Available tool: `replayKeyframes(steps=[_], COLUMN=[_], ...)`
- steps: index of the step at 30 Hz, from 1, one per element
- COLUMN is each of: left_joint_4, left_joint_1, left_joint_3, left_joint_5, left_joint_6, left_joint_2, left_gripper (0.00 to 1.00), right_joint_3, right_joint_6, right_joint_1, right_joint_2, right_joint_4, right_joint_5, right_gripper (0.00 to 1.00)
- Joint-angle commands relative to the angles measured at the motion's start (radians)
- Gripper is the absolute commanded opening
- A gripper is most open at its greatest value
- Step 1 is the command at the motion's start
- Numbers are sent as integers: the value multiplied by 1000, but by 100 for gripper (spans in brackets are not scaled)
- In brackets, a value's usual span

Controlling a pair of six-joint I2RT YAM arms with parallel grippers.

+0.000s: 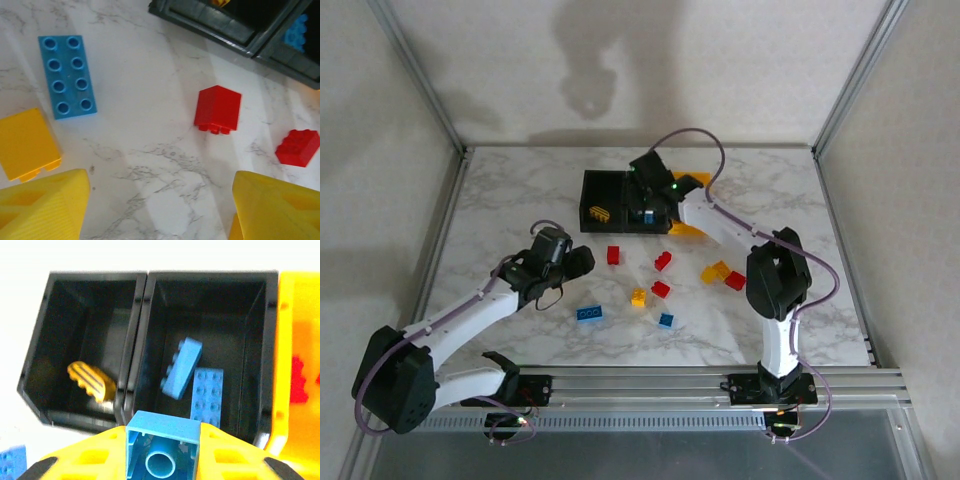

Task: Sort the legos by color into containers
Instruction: Place the lego in the container.

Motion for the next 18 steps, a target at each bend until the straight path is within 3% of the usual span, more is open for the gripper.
replayKeyframes(steps=[1, 10, 18], left_joint_4=[33, 39, 38], left_joint_1=[-10, -15, -16], left_joint_3=[13, 11, 20], left_joint_5=[34, 31, 29], left_joint_6=[-11, -6, 5], left_joint_2=[-13, 9, 35], left_gripper=[76, 76, 76], right_joint_3=[111, 436, 438], right_joint_6=[-39, -34, -25], right_joint_1=[-30, -97, -105], right_joint_2=[102, 335, 387], right_joint_4=[-44, -149, -122], right_joint_5=[7, -46, -75], right_gripper=[29, 30, 31])
